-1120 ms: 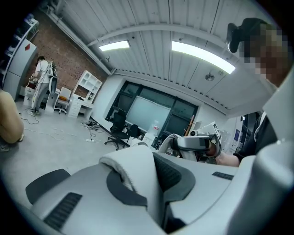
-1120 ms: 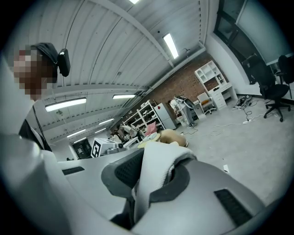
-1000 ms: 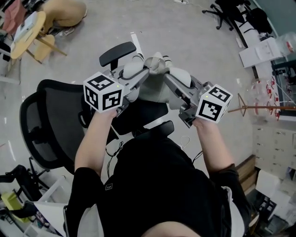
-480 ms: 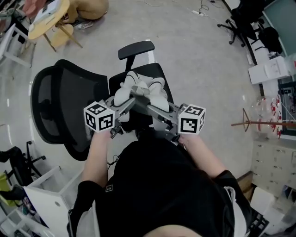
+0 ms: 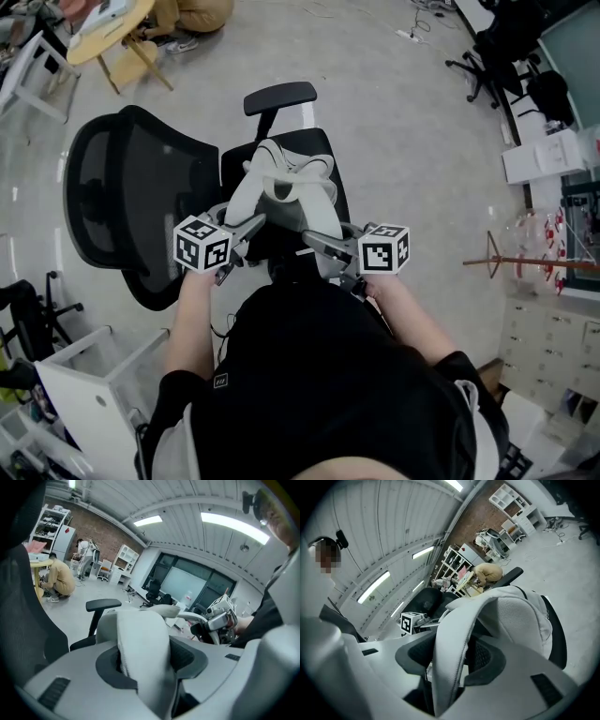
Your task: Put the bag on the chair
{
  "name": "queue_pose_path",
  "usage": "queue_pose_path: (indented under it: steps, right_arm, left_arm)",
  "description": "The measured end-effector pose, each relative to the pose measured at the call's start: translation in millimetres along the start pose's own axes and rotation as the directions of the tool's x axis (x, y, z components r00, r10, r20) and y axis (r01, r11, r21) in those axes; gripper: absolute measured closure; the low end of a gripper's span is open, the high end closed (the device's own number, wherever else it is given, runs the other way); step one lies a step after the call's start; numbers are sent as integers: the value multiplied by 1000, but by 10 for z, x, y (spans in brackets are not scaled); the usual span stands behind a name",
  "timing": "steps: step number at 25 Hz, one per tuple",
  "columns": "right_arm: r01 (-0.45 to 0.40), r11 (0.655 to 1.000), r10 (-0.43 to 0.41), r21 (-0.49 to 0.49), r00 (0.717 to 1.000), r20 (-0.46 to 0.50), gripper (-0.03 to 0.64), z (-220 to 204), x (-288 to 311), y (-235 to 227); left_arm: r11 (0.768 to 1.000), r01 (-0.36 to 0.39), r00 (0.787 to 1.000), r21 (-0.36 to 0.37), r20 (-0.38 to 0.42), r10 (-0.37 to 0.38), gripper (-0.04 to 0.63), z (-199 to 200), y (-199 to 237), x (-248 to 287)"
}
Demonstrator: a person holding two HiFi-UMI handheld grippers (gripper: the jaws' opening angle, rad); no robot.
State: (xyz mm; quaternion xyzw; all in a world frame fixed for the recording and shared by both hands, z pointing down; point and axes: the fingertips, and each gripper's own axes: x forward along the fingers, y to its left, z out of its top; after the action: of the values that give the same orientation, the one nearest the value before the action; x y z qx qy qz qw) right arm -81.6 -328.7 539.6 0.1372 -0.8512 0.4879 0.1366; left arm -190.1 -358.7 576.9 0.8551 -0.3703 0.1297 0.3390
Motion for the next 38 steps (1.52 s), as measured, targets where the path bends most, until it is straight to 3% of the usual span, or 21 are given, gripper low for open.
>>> queue_pose_path:
  steps: [3, 7, 10, 15, 20, 27, 34, 38]
  right_arm:
    - [32, 999, -33, -28, 999, -25, 414, -106, -134, -98]
    - [101, 978, -114, -185, 991, -64, 413, -197, -389, -184]
    - [106, 980, -113, -169, 993, -32, 413, -181, -604, -219]
    - [86, 985, -84, -150, 996, 22, 414, -132, -734, -179]
    - [62, 985, -57, -162, 998, 38, 420, -117, -880, -152]
    - [34, 977, -29, -209, 999, 24, 431, -183, -964, -76]
    - [17, 981, -10, -195, 999, 37, 440, -340, -1176, -72]
    - [-8, 972, 26, -236, 997, 76, 449, -391, -1351, -12]
  left_arm:
    - [1000, -16, 1000, -2, -19, 16, 396, -109, -28, 57]
    - [997, -77, 997, -30, 16, 78, 373, -47, -7, 46]
    - [990, -137, 990, -19, 29, 137, 359, 9, -4, 11]
    - [968, -242, 969, 72, -21, 244, 330, -11, -11, -170]
    - [928, -332, 937, 172, -54, 345, 330, -14, -132, -475]
    - [943, -317, 945, 98, 112, 306, 336, 352, -504, -682]
    - [951, -300, 942, 73, 178, 283, 381, 393, -898, -610]
    - [951, -287, 948, 113, 174, 265, 402, 380, -1230, -440]
